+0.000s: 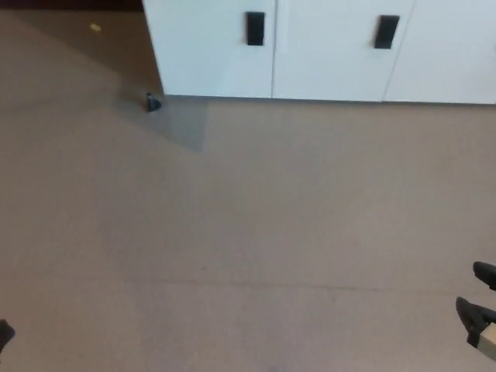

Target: The robot walks towards an open cabinet and lifts its left hand to push the door towards the right to close it.

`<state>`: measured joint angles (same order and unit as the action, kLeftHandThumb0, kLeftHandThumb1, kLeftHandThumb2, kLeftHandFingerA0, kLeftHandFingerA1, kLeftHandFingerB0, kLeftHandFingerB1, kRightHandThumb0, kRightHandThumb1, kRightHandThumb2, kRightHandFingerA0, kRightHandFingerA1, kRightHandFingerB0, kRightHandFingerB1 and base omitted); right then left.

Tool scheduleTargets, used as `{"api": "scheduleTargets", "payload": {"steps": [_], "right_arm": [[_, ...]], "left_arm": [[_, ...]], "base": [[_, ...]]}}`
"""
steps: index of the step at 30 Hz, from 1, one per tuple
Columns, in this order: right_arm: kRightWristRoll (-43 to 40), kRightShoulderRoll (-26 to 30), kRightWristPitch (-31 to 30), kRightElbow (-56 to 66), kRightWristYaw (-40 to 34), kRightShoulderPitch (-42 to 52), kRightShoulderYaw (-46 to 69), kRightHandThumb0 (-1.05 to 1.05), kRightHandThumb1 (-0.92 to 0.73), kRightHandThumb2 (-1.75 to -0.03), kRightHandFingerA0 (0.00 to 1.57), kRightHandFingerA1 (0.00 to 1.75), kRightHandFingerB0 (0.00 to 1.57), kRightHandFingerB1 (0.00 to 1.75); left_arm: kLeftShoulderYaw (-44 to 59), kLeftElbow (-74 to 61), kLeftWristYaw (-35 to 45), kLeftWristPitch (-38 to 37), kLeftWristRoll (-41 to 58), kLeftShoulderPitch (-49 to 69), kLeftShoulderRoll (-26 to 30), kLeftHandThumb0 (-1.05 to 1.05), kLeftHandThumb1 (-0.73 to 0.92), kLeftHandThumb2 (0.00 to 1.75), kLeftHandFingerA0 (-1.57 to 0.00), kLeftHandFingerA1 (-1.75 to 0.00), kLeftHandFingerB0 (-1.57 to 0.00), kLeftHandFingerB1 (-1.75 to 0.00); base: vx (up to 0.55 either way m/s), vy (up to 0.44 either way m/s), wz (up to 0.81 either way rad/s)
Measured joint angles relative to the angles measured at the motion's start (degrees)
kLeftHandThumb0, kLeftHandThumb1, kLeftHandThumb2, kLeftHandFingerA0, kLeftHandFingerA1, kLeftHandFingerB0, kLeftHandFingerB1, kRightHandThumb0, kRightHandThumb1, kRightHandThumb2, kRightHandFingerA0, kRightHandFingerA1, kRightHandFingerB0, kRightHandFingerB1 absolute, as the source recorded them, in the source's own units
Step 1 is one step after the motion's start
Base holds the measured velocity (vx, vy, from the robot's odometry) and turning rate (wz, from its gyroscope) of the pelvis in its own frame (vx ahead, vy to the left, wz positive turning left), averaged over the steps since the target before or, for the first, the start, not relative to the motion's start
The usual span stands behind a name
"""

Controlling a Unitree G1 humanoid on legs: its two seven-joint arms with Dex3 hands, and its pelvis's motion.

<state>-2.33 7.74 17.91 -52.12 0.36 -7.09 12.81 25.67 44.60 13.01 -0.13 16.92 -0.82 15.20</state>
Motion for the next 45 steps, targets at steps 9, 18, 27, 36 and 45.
{"api": "scheduleTargets", "payload": {"steps": [9,18,27,36,45], "right_arm": [[-0.06,0.0,0.05,-0.1,-0.02,0.28,-0.2,-0.21,-0.66,-0.59,0.62,0.53,0.42,0.43],[-0.04,-0.16,0.11,-0.11,-0.12,-0.19,-0.62,-0.2,-0.66,-0.59,0.59,0.53,0.42,0.43],[-0.37,0.23,-0.05,0.32,-0.14,-0.03,-0.02,-0.21,-0.65,-0.59,0.61,0.53,0.43,0.43],[-0.37,0.63,-0.12,0.54,-0.36,-0.01,0.02,-0.18,-0.67,-0.59,0.63,0.54,0.42,0.43],[-0.39,0.1,-0.39,0.55,-0.43,-1.24,-0.32,-0.19,-0.67,-0.59,0.63,0.53,0.42,0.43]], "left_arm": [[-0.19,0.55,0.21,-0.22,-0.01,0.0,-0.19,-0.17,0.64,0.63,-0.46,-0.46,-0.42,-0.41],[-0.09,0.52,0.2,-0.41,-0.01,0.26,0.56,-0.16,0.64,0.61,-0.46,-0.45,-0.41,-0.4],[-0.58,0.65,0.5,-0.77,-0.02,0.41,0.41,-0.18,0.62,0.63,-0.46,-0.46,-0.42,-0.41],[-0.79,0.42,0.55,-0.87,-0.05,0.56,0.23,-0.17,0.65,0.63,-0.44,-0.46,-0.41,-0.41],[-1.0,0.67,0.45,-1.25,-0.12,0.03,0.86,-0.18,0.64,0.63,-0.43,-0.46,-0.39,-0.41]], "base": [[0.26,-0.092,-0.07],[0.24,0.055,0.07],[0.25,-0.192,0.09],[0.19,-0.096,-0.04],[0.28,0.111,0.09]]}}
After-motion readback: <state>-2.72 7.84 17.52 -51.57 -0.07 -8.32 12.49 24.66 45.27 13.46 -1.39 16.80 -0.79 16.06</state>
